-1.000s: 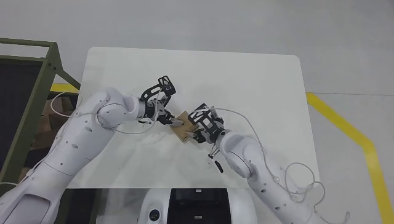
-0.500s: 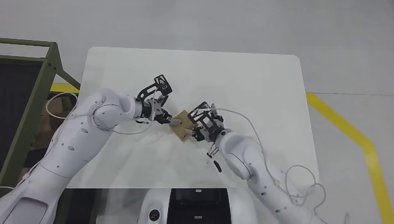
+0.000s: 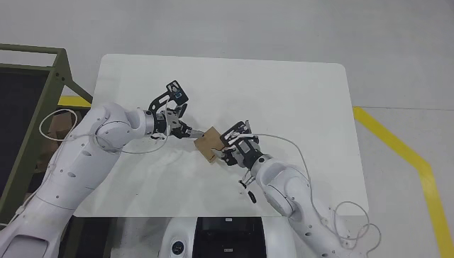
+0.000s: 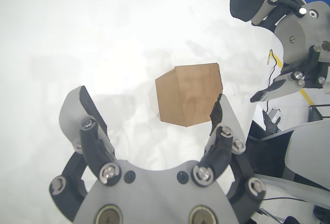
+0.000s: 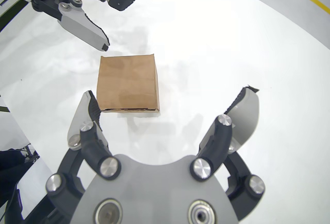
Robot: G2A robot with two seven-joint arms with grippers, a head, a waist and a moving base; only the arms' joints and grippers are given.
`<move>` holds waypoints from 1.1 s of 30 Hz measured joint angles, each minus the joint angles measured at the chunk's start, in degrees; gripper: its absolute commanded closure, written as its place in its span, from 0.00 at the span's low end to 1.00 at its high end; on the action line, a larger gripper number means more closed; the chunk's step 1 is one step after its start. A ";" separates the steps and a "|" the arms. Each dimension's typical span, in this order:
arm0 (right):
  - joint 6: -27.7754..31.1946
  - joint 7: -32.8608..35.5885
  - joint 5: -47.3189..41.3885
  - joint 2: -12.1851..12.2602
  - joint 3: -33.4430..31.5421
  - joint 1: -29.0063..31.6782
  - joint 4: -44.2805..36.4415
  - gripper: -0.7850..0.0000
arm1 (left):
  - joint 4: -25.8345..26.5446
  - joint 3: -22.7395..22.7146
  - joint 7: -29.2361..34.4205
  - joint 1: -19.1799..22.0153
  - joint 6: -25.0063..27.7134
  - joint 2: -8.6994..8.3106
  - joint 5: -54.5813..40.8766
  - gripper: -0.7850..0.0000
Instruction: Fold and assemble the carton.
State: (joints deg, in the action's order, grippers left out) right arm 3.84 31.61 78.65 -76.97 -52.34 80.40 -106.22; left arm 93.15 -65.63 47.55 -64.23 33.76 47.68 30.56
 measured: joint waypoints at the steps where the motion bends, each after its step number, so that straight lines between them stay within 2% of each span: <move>1: 0.06 -0.60 0.42 0.01 0.24 0.21 0.29 0.00 | 0.00 0.00 0.00 0.00 0.00 0.00 0.00 0.00; 5: -0.31 -5.74 5.29 0.17 1.52 1.88 0.76 0.00 | 0.00 0.00 0.00 0.00 0.00 0.00 0.00 0.00; 11: -7.05 -21.13 18.18 0.72 4.39 7.90 0.67 0.00 | 0.00 0.00 0.00 0.00 0.00 0.00 0.00 0.00; 14: -11.25 -26.38 22.08 0.86 4.95 10.62 0.81 0.00 | 0.02 0.00 -0.14 -0.08 -0.11 0.01 0.04 0.00; 17: -14.04 -26.55 23.62 0.84 5.09 11.96 -0.18 0.00 | 0.25 -0.09 -1.58 -0.79 -0.76 0.04 0.80 0.00; 27: -13.91 -26.38 23.59 0.84 5.11 11.95 -0.13 0.00 | 0.59 -0.40 -2.00 -1.53 -1.12 -0.01 1.13 0.00; 33: -13.62 -28.35 24.12 0.52 6.74 12.14 3.09 0.00 | 0.47 -0.79 -3.91 -2.16 -2.33 0.05 1.27 0.00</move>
State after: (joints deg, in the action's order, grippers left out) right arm -9.78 3.25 102.77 -76.46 -45.60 92.54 -103.13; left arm 93.61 -66.42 43.63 -66.39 31.43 47.73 31.83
